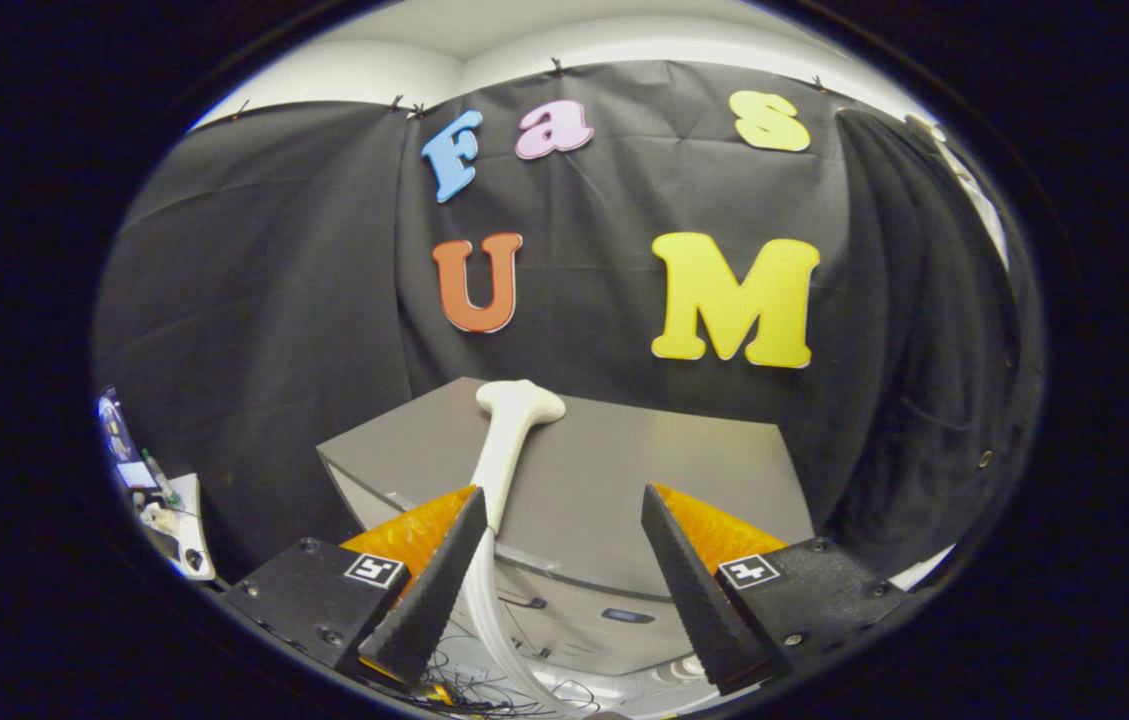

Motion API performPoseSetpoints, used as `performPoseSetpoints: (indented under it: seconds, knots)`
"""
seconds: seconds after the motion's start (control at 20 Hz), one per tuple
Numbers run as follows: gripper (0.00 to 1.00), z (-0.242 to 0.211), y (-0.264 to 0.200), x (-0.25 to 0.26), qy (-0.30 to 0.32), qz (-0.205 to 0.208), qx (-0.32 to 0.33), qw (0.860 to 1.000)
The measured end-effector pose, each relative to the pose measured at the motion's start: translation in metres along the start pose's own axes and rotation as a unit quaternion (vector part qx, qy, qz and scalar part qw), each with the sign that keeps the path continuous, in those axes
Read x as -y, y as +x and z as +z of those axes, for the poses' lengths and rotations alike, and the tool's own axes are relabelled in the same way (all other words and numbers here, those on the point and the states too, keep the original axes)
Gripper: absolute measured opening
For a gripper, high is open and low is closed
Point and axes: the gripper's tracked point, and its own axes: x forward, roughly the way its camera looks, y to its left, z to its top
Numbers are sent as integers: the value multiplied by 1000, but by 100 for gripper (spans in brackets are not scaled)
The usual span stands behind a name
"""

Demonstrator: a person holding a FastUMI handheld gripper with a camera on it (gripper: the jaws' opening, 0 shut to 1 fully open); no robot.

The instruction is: Iron the clothes twice with a garment steamer, once on the left side and once on the right side.

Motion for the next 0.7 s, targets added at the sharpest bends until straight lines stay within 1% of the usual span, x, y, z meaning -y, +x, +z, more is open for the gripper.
performPoseSetpoints:
  seconds: [0.2,0.35,0.4,0.5,0.55,0.6,0.7]
  knots:
    - [95,-5,52,-26,-4,28,-36,999]
    - [92,-7,79,-35,-15,33,-49,998]
    - [90,-10,86,-37,-15,33,-56,998]
    - [85,-13,99,-39,-4,31,-71,997]
    - [81,-17,105,-43,-1,36,-80,996]
    - [74,-21,109,-45,1,37,-87,995]
    - [67,-21,114,-49,-6,37,-87,995]
